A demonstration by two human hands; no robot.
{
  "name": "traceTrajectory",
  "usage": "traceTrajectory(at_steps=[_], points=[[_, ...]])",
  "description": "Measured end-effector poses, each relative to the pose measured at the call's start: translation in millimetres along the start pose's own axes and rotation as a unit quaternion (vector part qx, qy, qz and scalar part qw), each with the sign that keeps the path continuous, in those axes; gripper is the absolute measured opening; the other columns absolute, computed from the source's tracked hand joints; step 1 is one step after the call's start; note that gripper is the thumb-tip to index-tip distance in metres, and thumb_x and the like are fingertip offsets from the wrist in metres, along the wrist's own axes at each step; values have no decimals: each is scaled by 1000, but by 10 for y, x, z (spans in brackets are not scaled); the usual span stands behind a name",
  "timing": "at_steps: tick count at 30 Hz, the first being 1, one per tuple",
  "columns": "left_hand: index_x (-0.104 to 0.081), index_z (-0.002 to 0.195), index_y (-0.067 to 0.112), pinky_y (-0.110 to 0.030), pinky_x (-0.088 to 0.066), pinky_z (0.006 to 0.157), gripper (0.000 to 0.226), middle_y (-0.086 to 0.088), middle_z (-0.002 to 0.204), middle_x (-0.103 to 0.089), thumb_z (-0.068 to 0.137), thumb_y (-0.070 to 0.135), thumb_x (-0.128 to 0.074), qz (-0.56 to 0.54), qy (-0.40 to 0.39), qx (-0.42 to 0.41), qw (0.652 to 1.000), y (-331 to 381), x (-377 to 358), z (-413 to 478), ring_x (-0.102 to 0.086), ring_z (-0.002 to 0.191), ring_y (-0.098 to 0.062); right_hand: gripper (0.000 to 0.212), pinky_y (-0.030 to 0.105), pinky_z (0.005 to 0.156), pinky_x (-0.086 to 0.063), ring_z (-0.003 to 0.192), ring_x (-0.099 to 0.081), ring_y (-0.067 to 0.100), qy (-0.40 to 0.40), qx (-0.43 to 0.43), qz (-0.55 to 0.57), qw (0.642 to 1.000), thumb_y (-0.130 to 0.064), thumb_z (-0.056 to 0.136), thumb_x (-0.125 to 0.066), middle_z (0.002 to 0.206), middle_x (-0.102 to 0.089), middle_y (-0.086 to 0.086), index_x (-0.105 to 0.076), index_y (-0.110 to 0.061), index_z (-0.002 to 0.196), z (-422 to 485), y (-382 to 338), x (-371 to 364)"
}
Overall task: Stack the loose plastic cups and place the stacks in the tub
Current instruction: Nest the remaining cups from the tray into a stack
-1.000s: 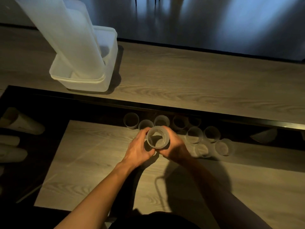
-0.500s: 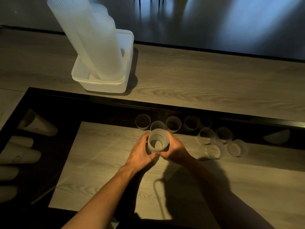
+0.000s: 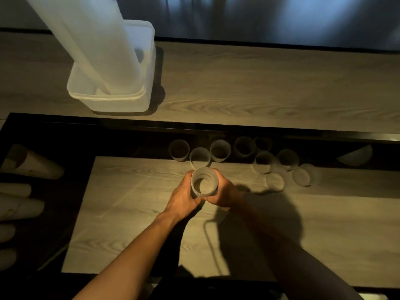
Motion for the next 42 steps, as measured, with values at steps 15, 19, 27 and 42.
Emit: traceTrajectory(at_steps=[15,19,27,42], points=[[-30,136,48,-39,-52,101,83,14,131,-57,72,40,-84,34,0,-170,985,1612,-1033,98,-57,120,-8,78,30,101,-51,121,-61,15,172,73,-29,982,-13,72,-88,130,-62,6,-48,-3,139,-995,288,1805],[-28,133,50,-38,-52,101,83,17,127,-55,74,37,-85,46,-23,-190,980,1901,-1412,173,-56,119,-8,82,27,103,-49,123,-58,6,162,8,12,987,-11,72,-89,131,-61,-7,-45,-18,141,-1123,671,2114],[-29,136,52,-23,-48,94,86,23,125,-49,75,33,-85,37,-24,-179,983,2038,-1814,367,-54,117,-4,83,16,99,-45,121,-55,-2,132,-53,38,989,-13,71,-89,129,-58,-13,-43,-33,138,-1117,1138,2339],[-25,146,41,-25,-41,97,90,10,143,-51,78,37,-83,41,-46,-99,993,1646,-2282,432,-48,124,-5,84,33,108,-46,128,-52,3,73,-93,72,990,-22,74,-87,138,-56,-11,-41,-36,143,-1147,1533,2056]])
Point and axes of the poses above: each hand's wrist, its own z-axis towards the middle knuckle, its own x-axis out of the back of the hand, y = z × x, the point moved 9 cm from there along z, towards the middle knuckle
